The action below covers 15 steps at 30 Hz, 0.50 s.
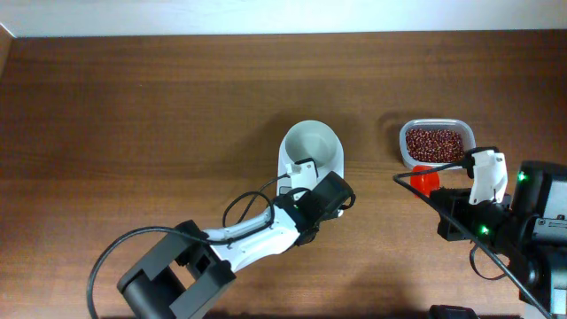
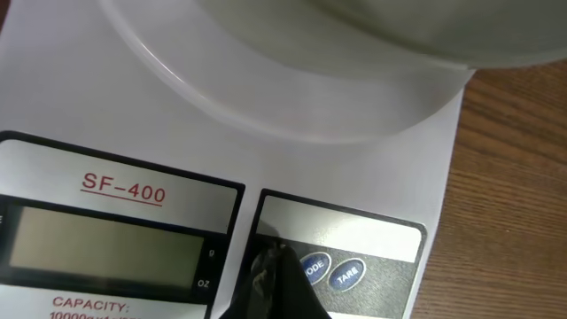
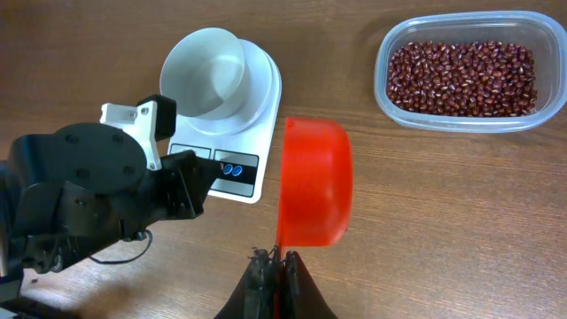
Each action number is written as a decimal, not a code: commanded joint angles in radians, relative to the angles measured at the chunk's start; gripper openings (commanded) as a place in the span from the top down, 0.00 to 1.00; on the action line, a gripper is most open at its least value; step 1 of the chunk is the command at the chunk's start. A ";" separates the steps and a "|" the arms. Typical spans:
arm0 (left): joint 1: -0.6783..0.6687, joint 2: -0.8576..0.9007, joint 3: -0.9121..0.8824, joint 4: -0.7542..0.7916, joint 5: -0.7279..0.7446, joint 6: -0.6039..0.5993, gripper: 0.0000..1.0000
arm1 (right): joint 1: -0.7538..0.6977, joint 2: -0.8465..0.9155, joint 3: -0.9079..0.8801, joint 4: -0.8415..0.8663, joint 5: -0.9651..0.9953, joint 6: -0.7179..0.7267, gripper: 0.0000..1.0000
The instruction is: Scoop and weigh 50g on scale
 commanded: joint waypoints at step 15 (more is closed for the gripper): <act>-0.002 0.025 -0.001 -0.001 0.003 -0.021 1.00 | 0.004 0.000 0.000 0.000 0.004 0.000 0.96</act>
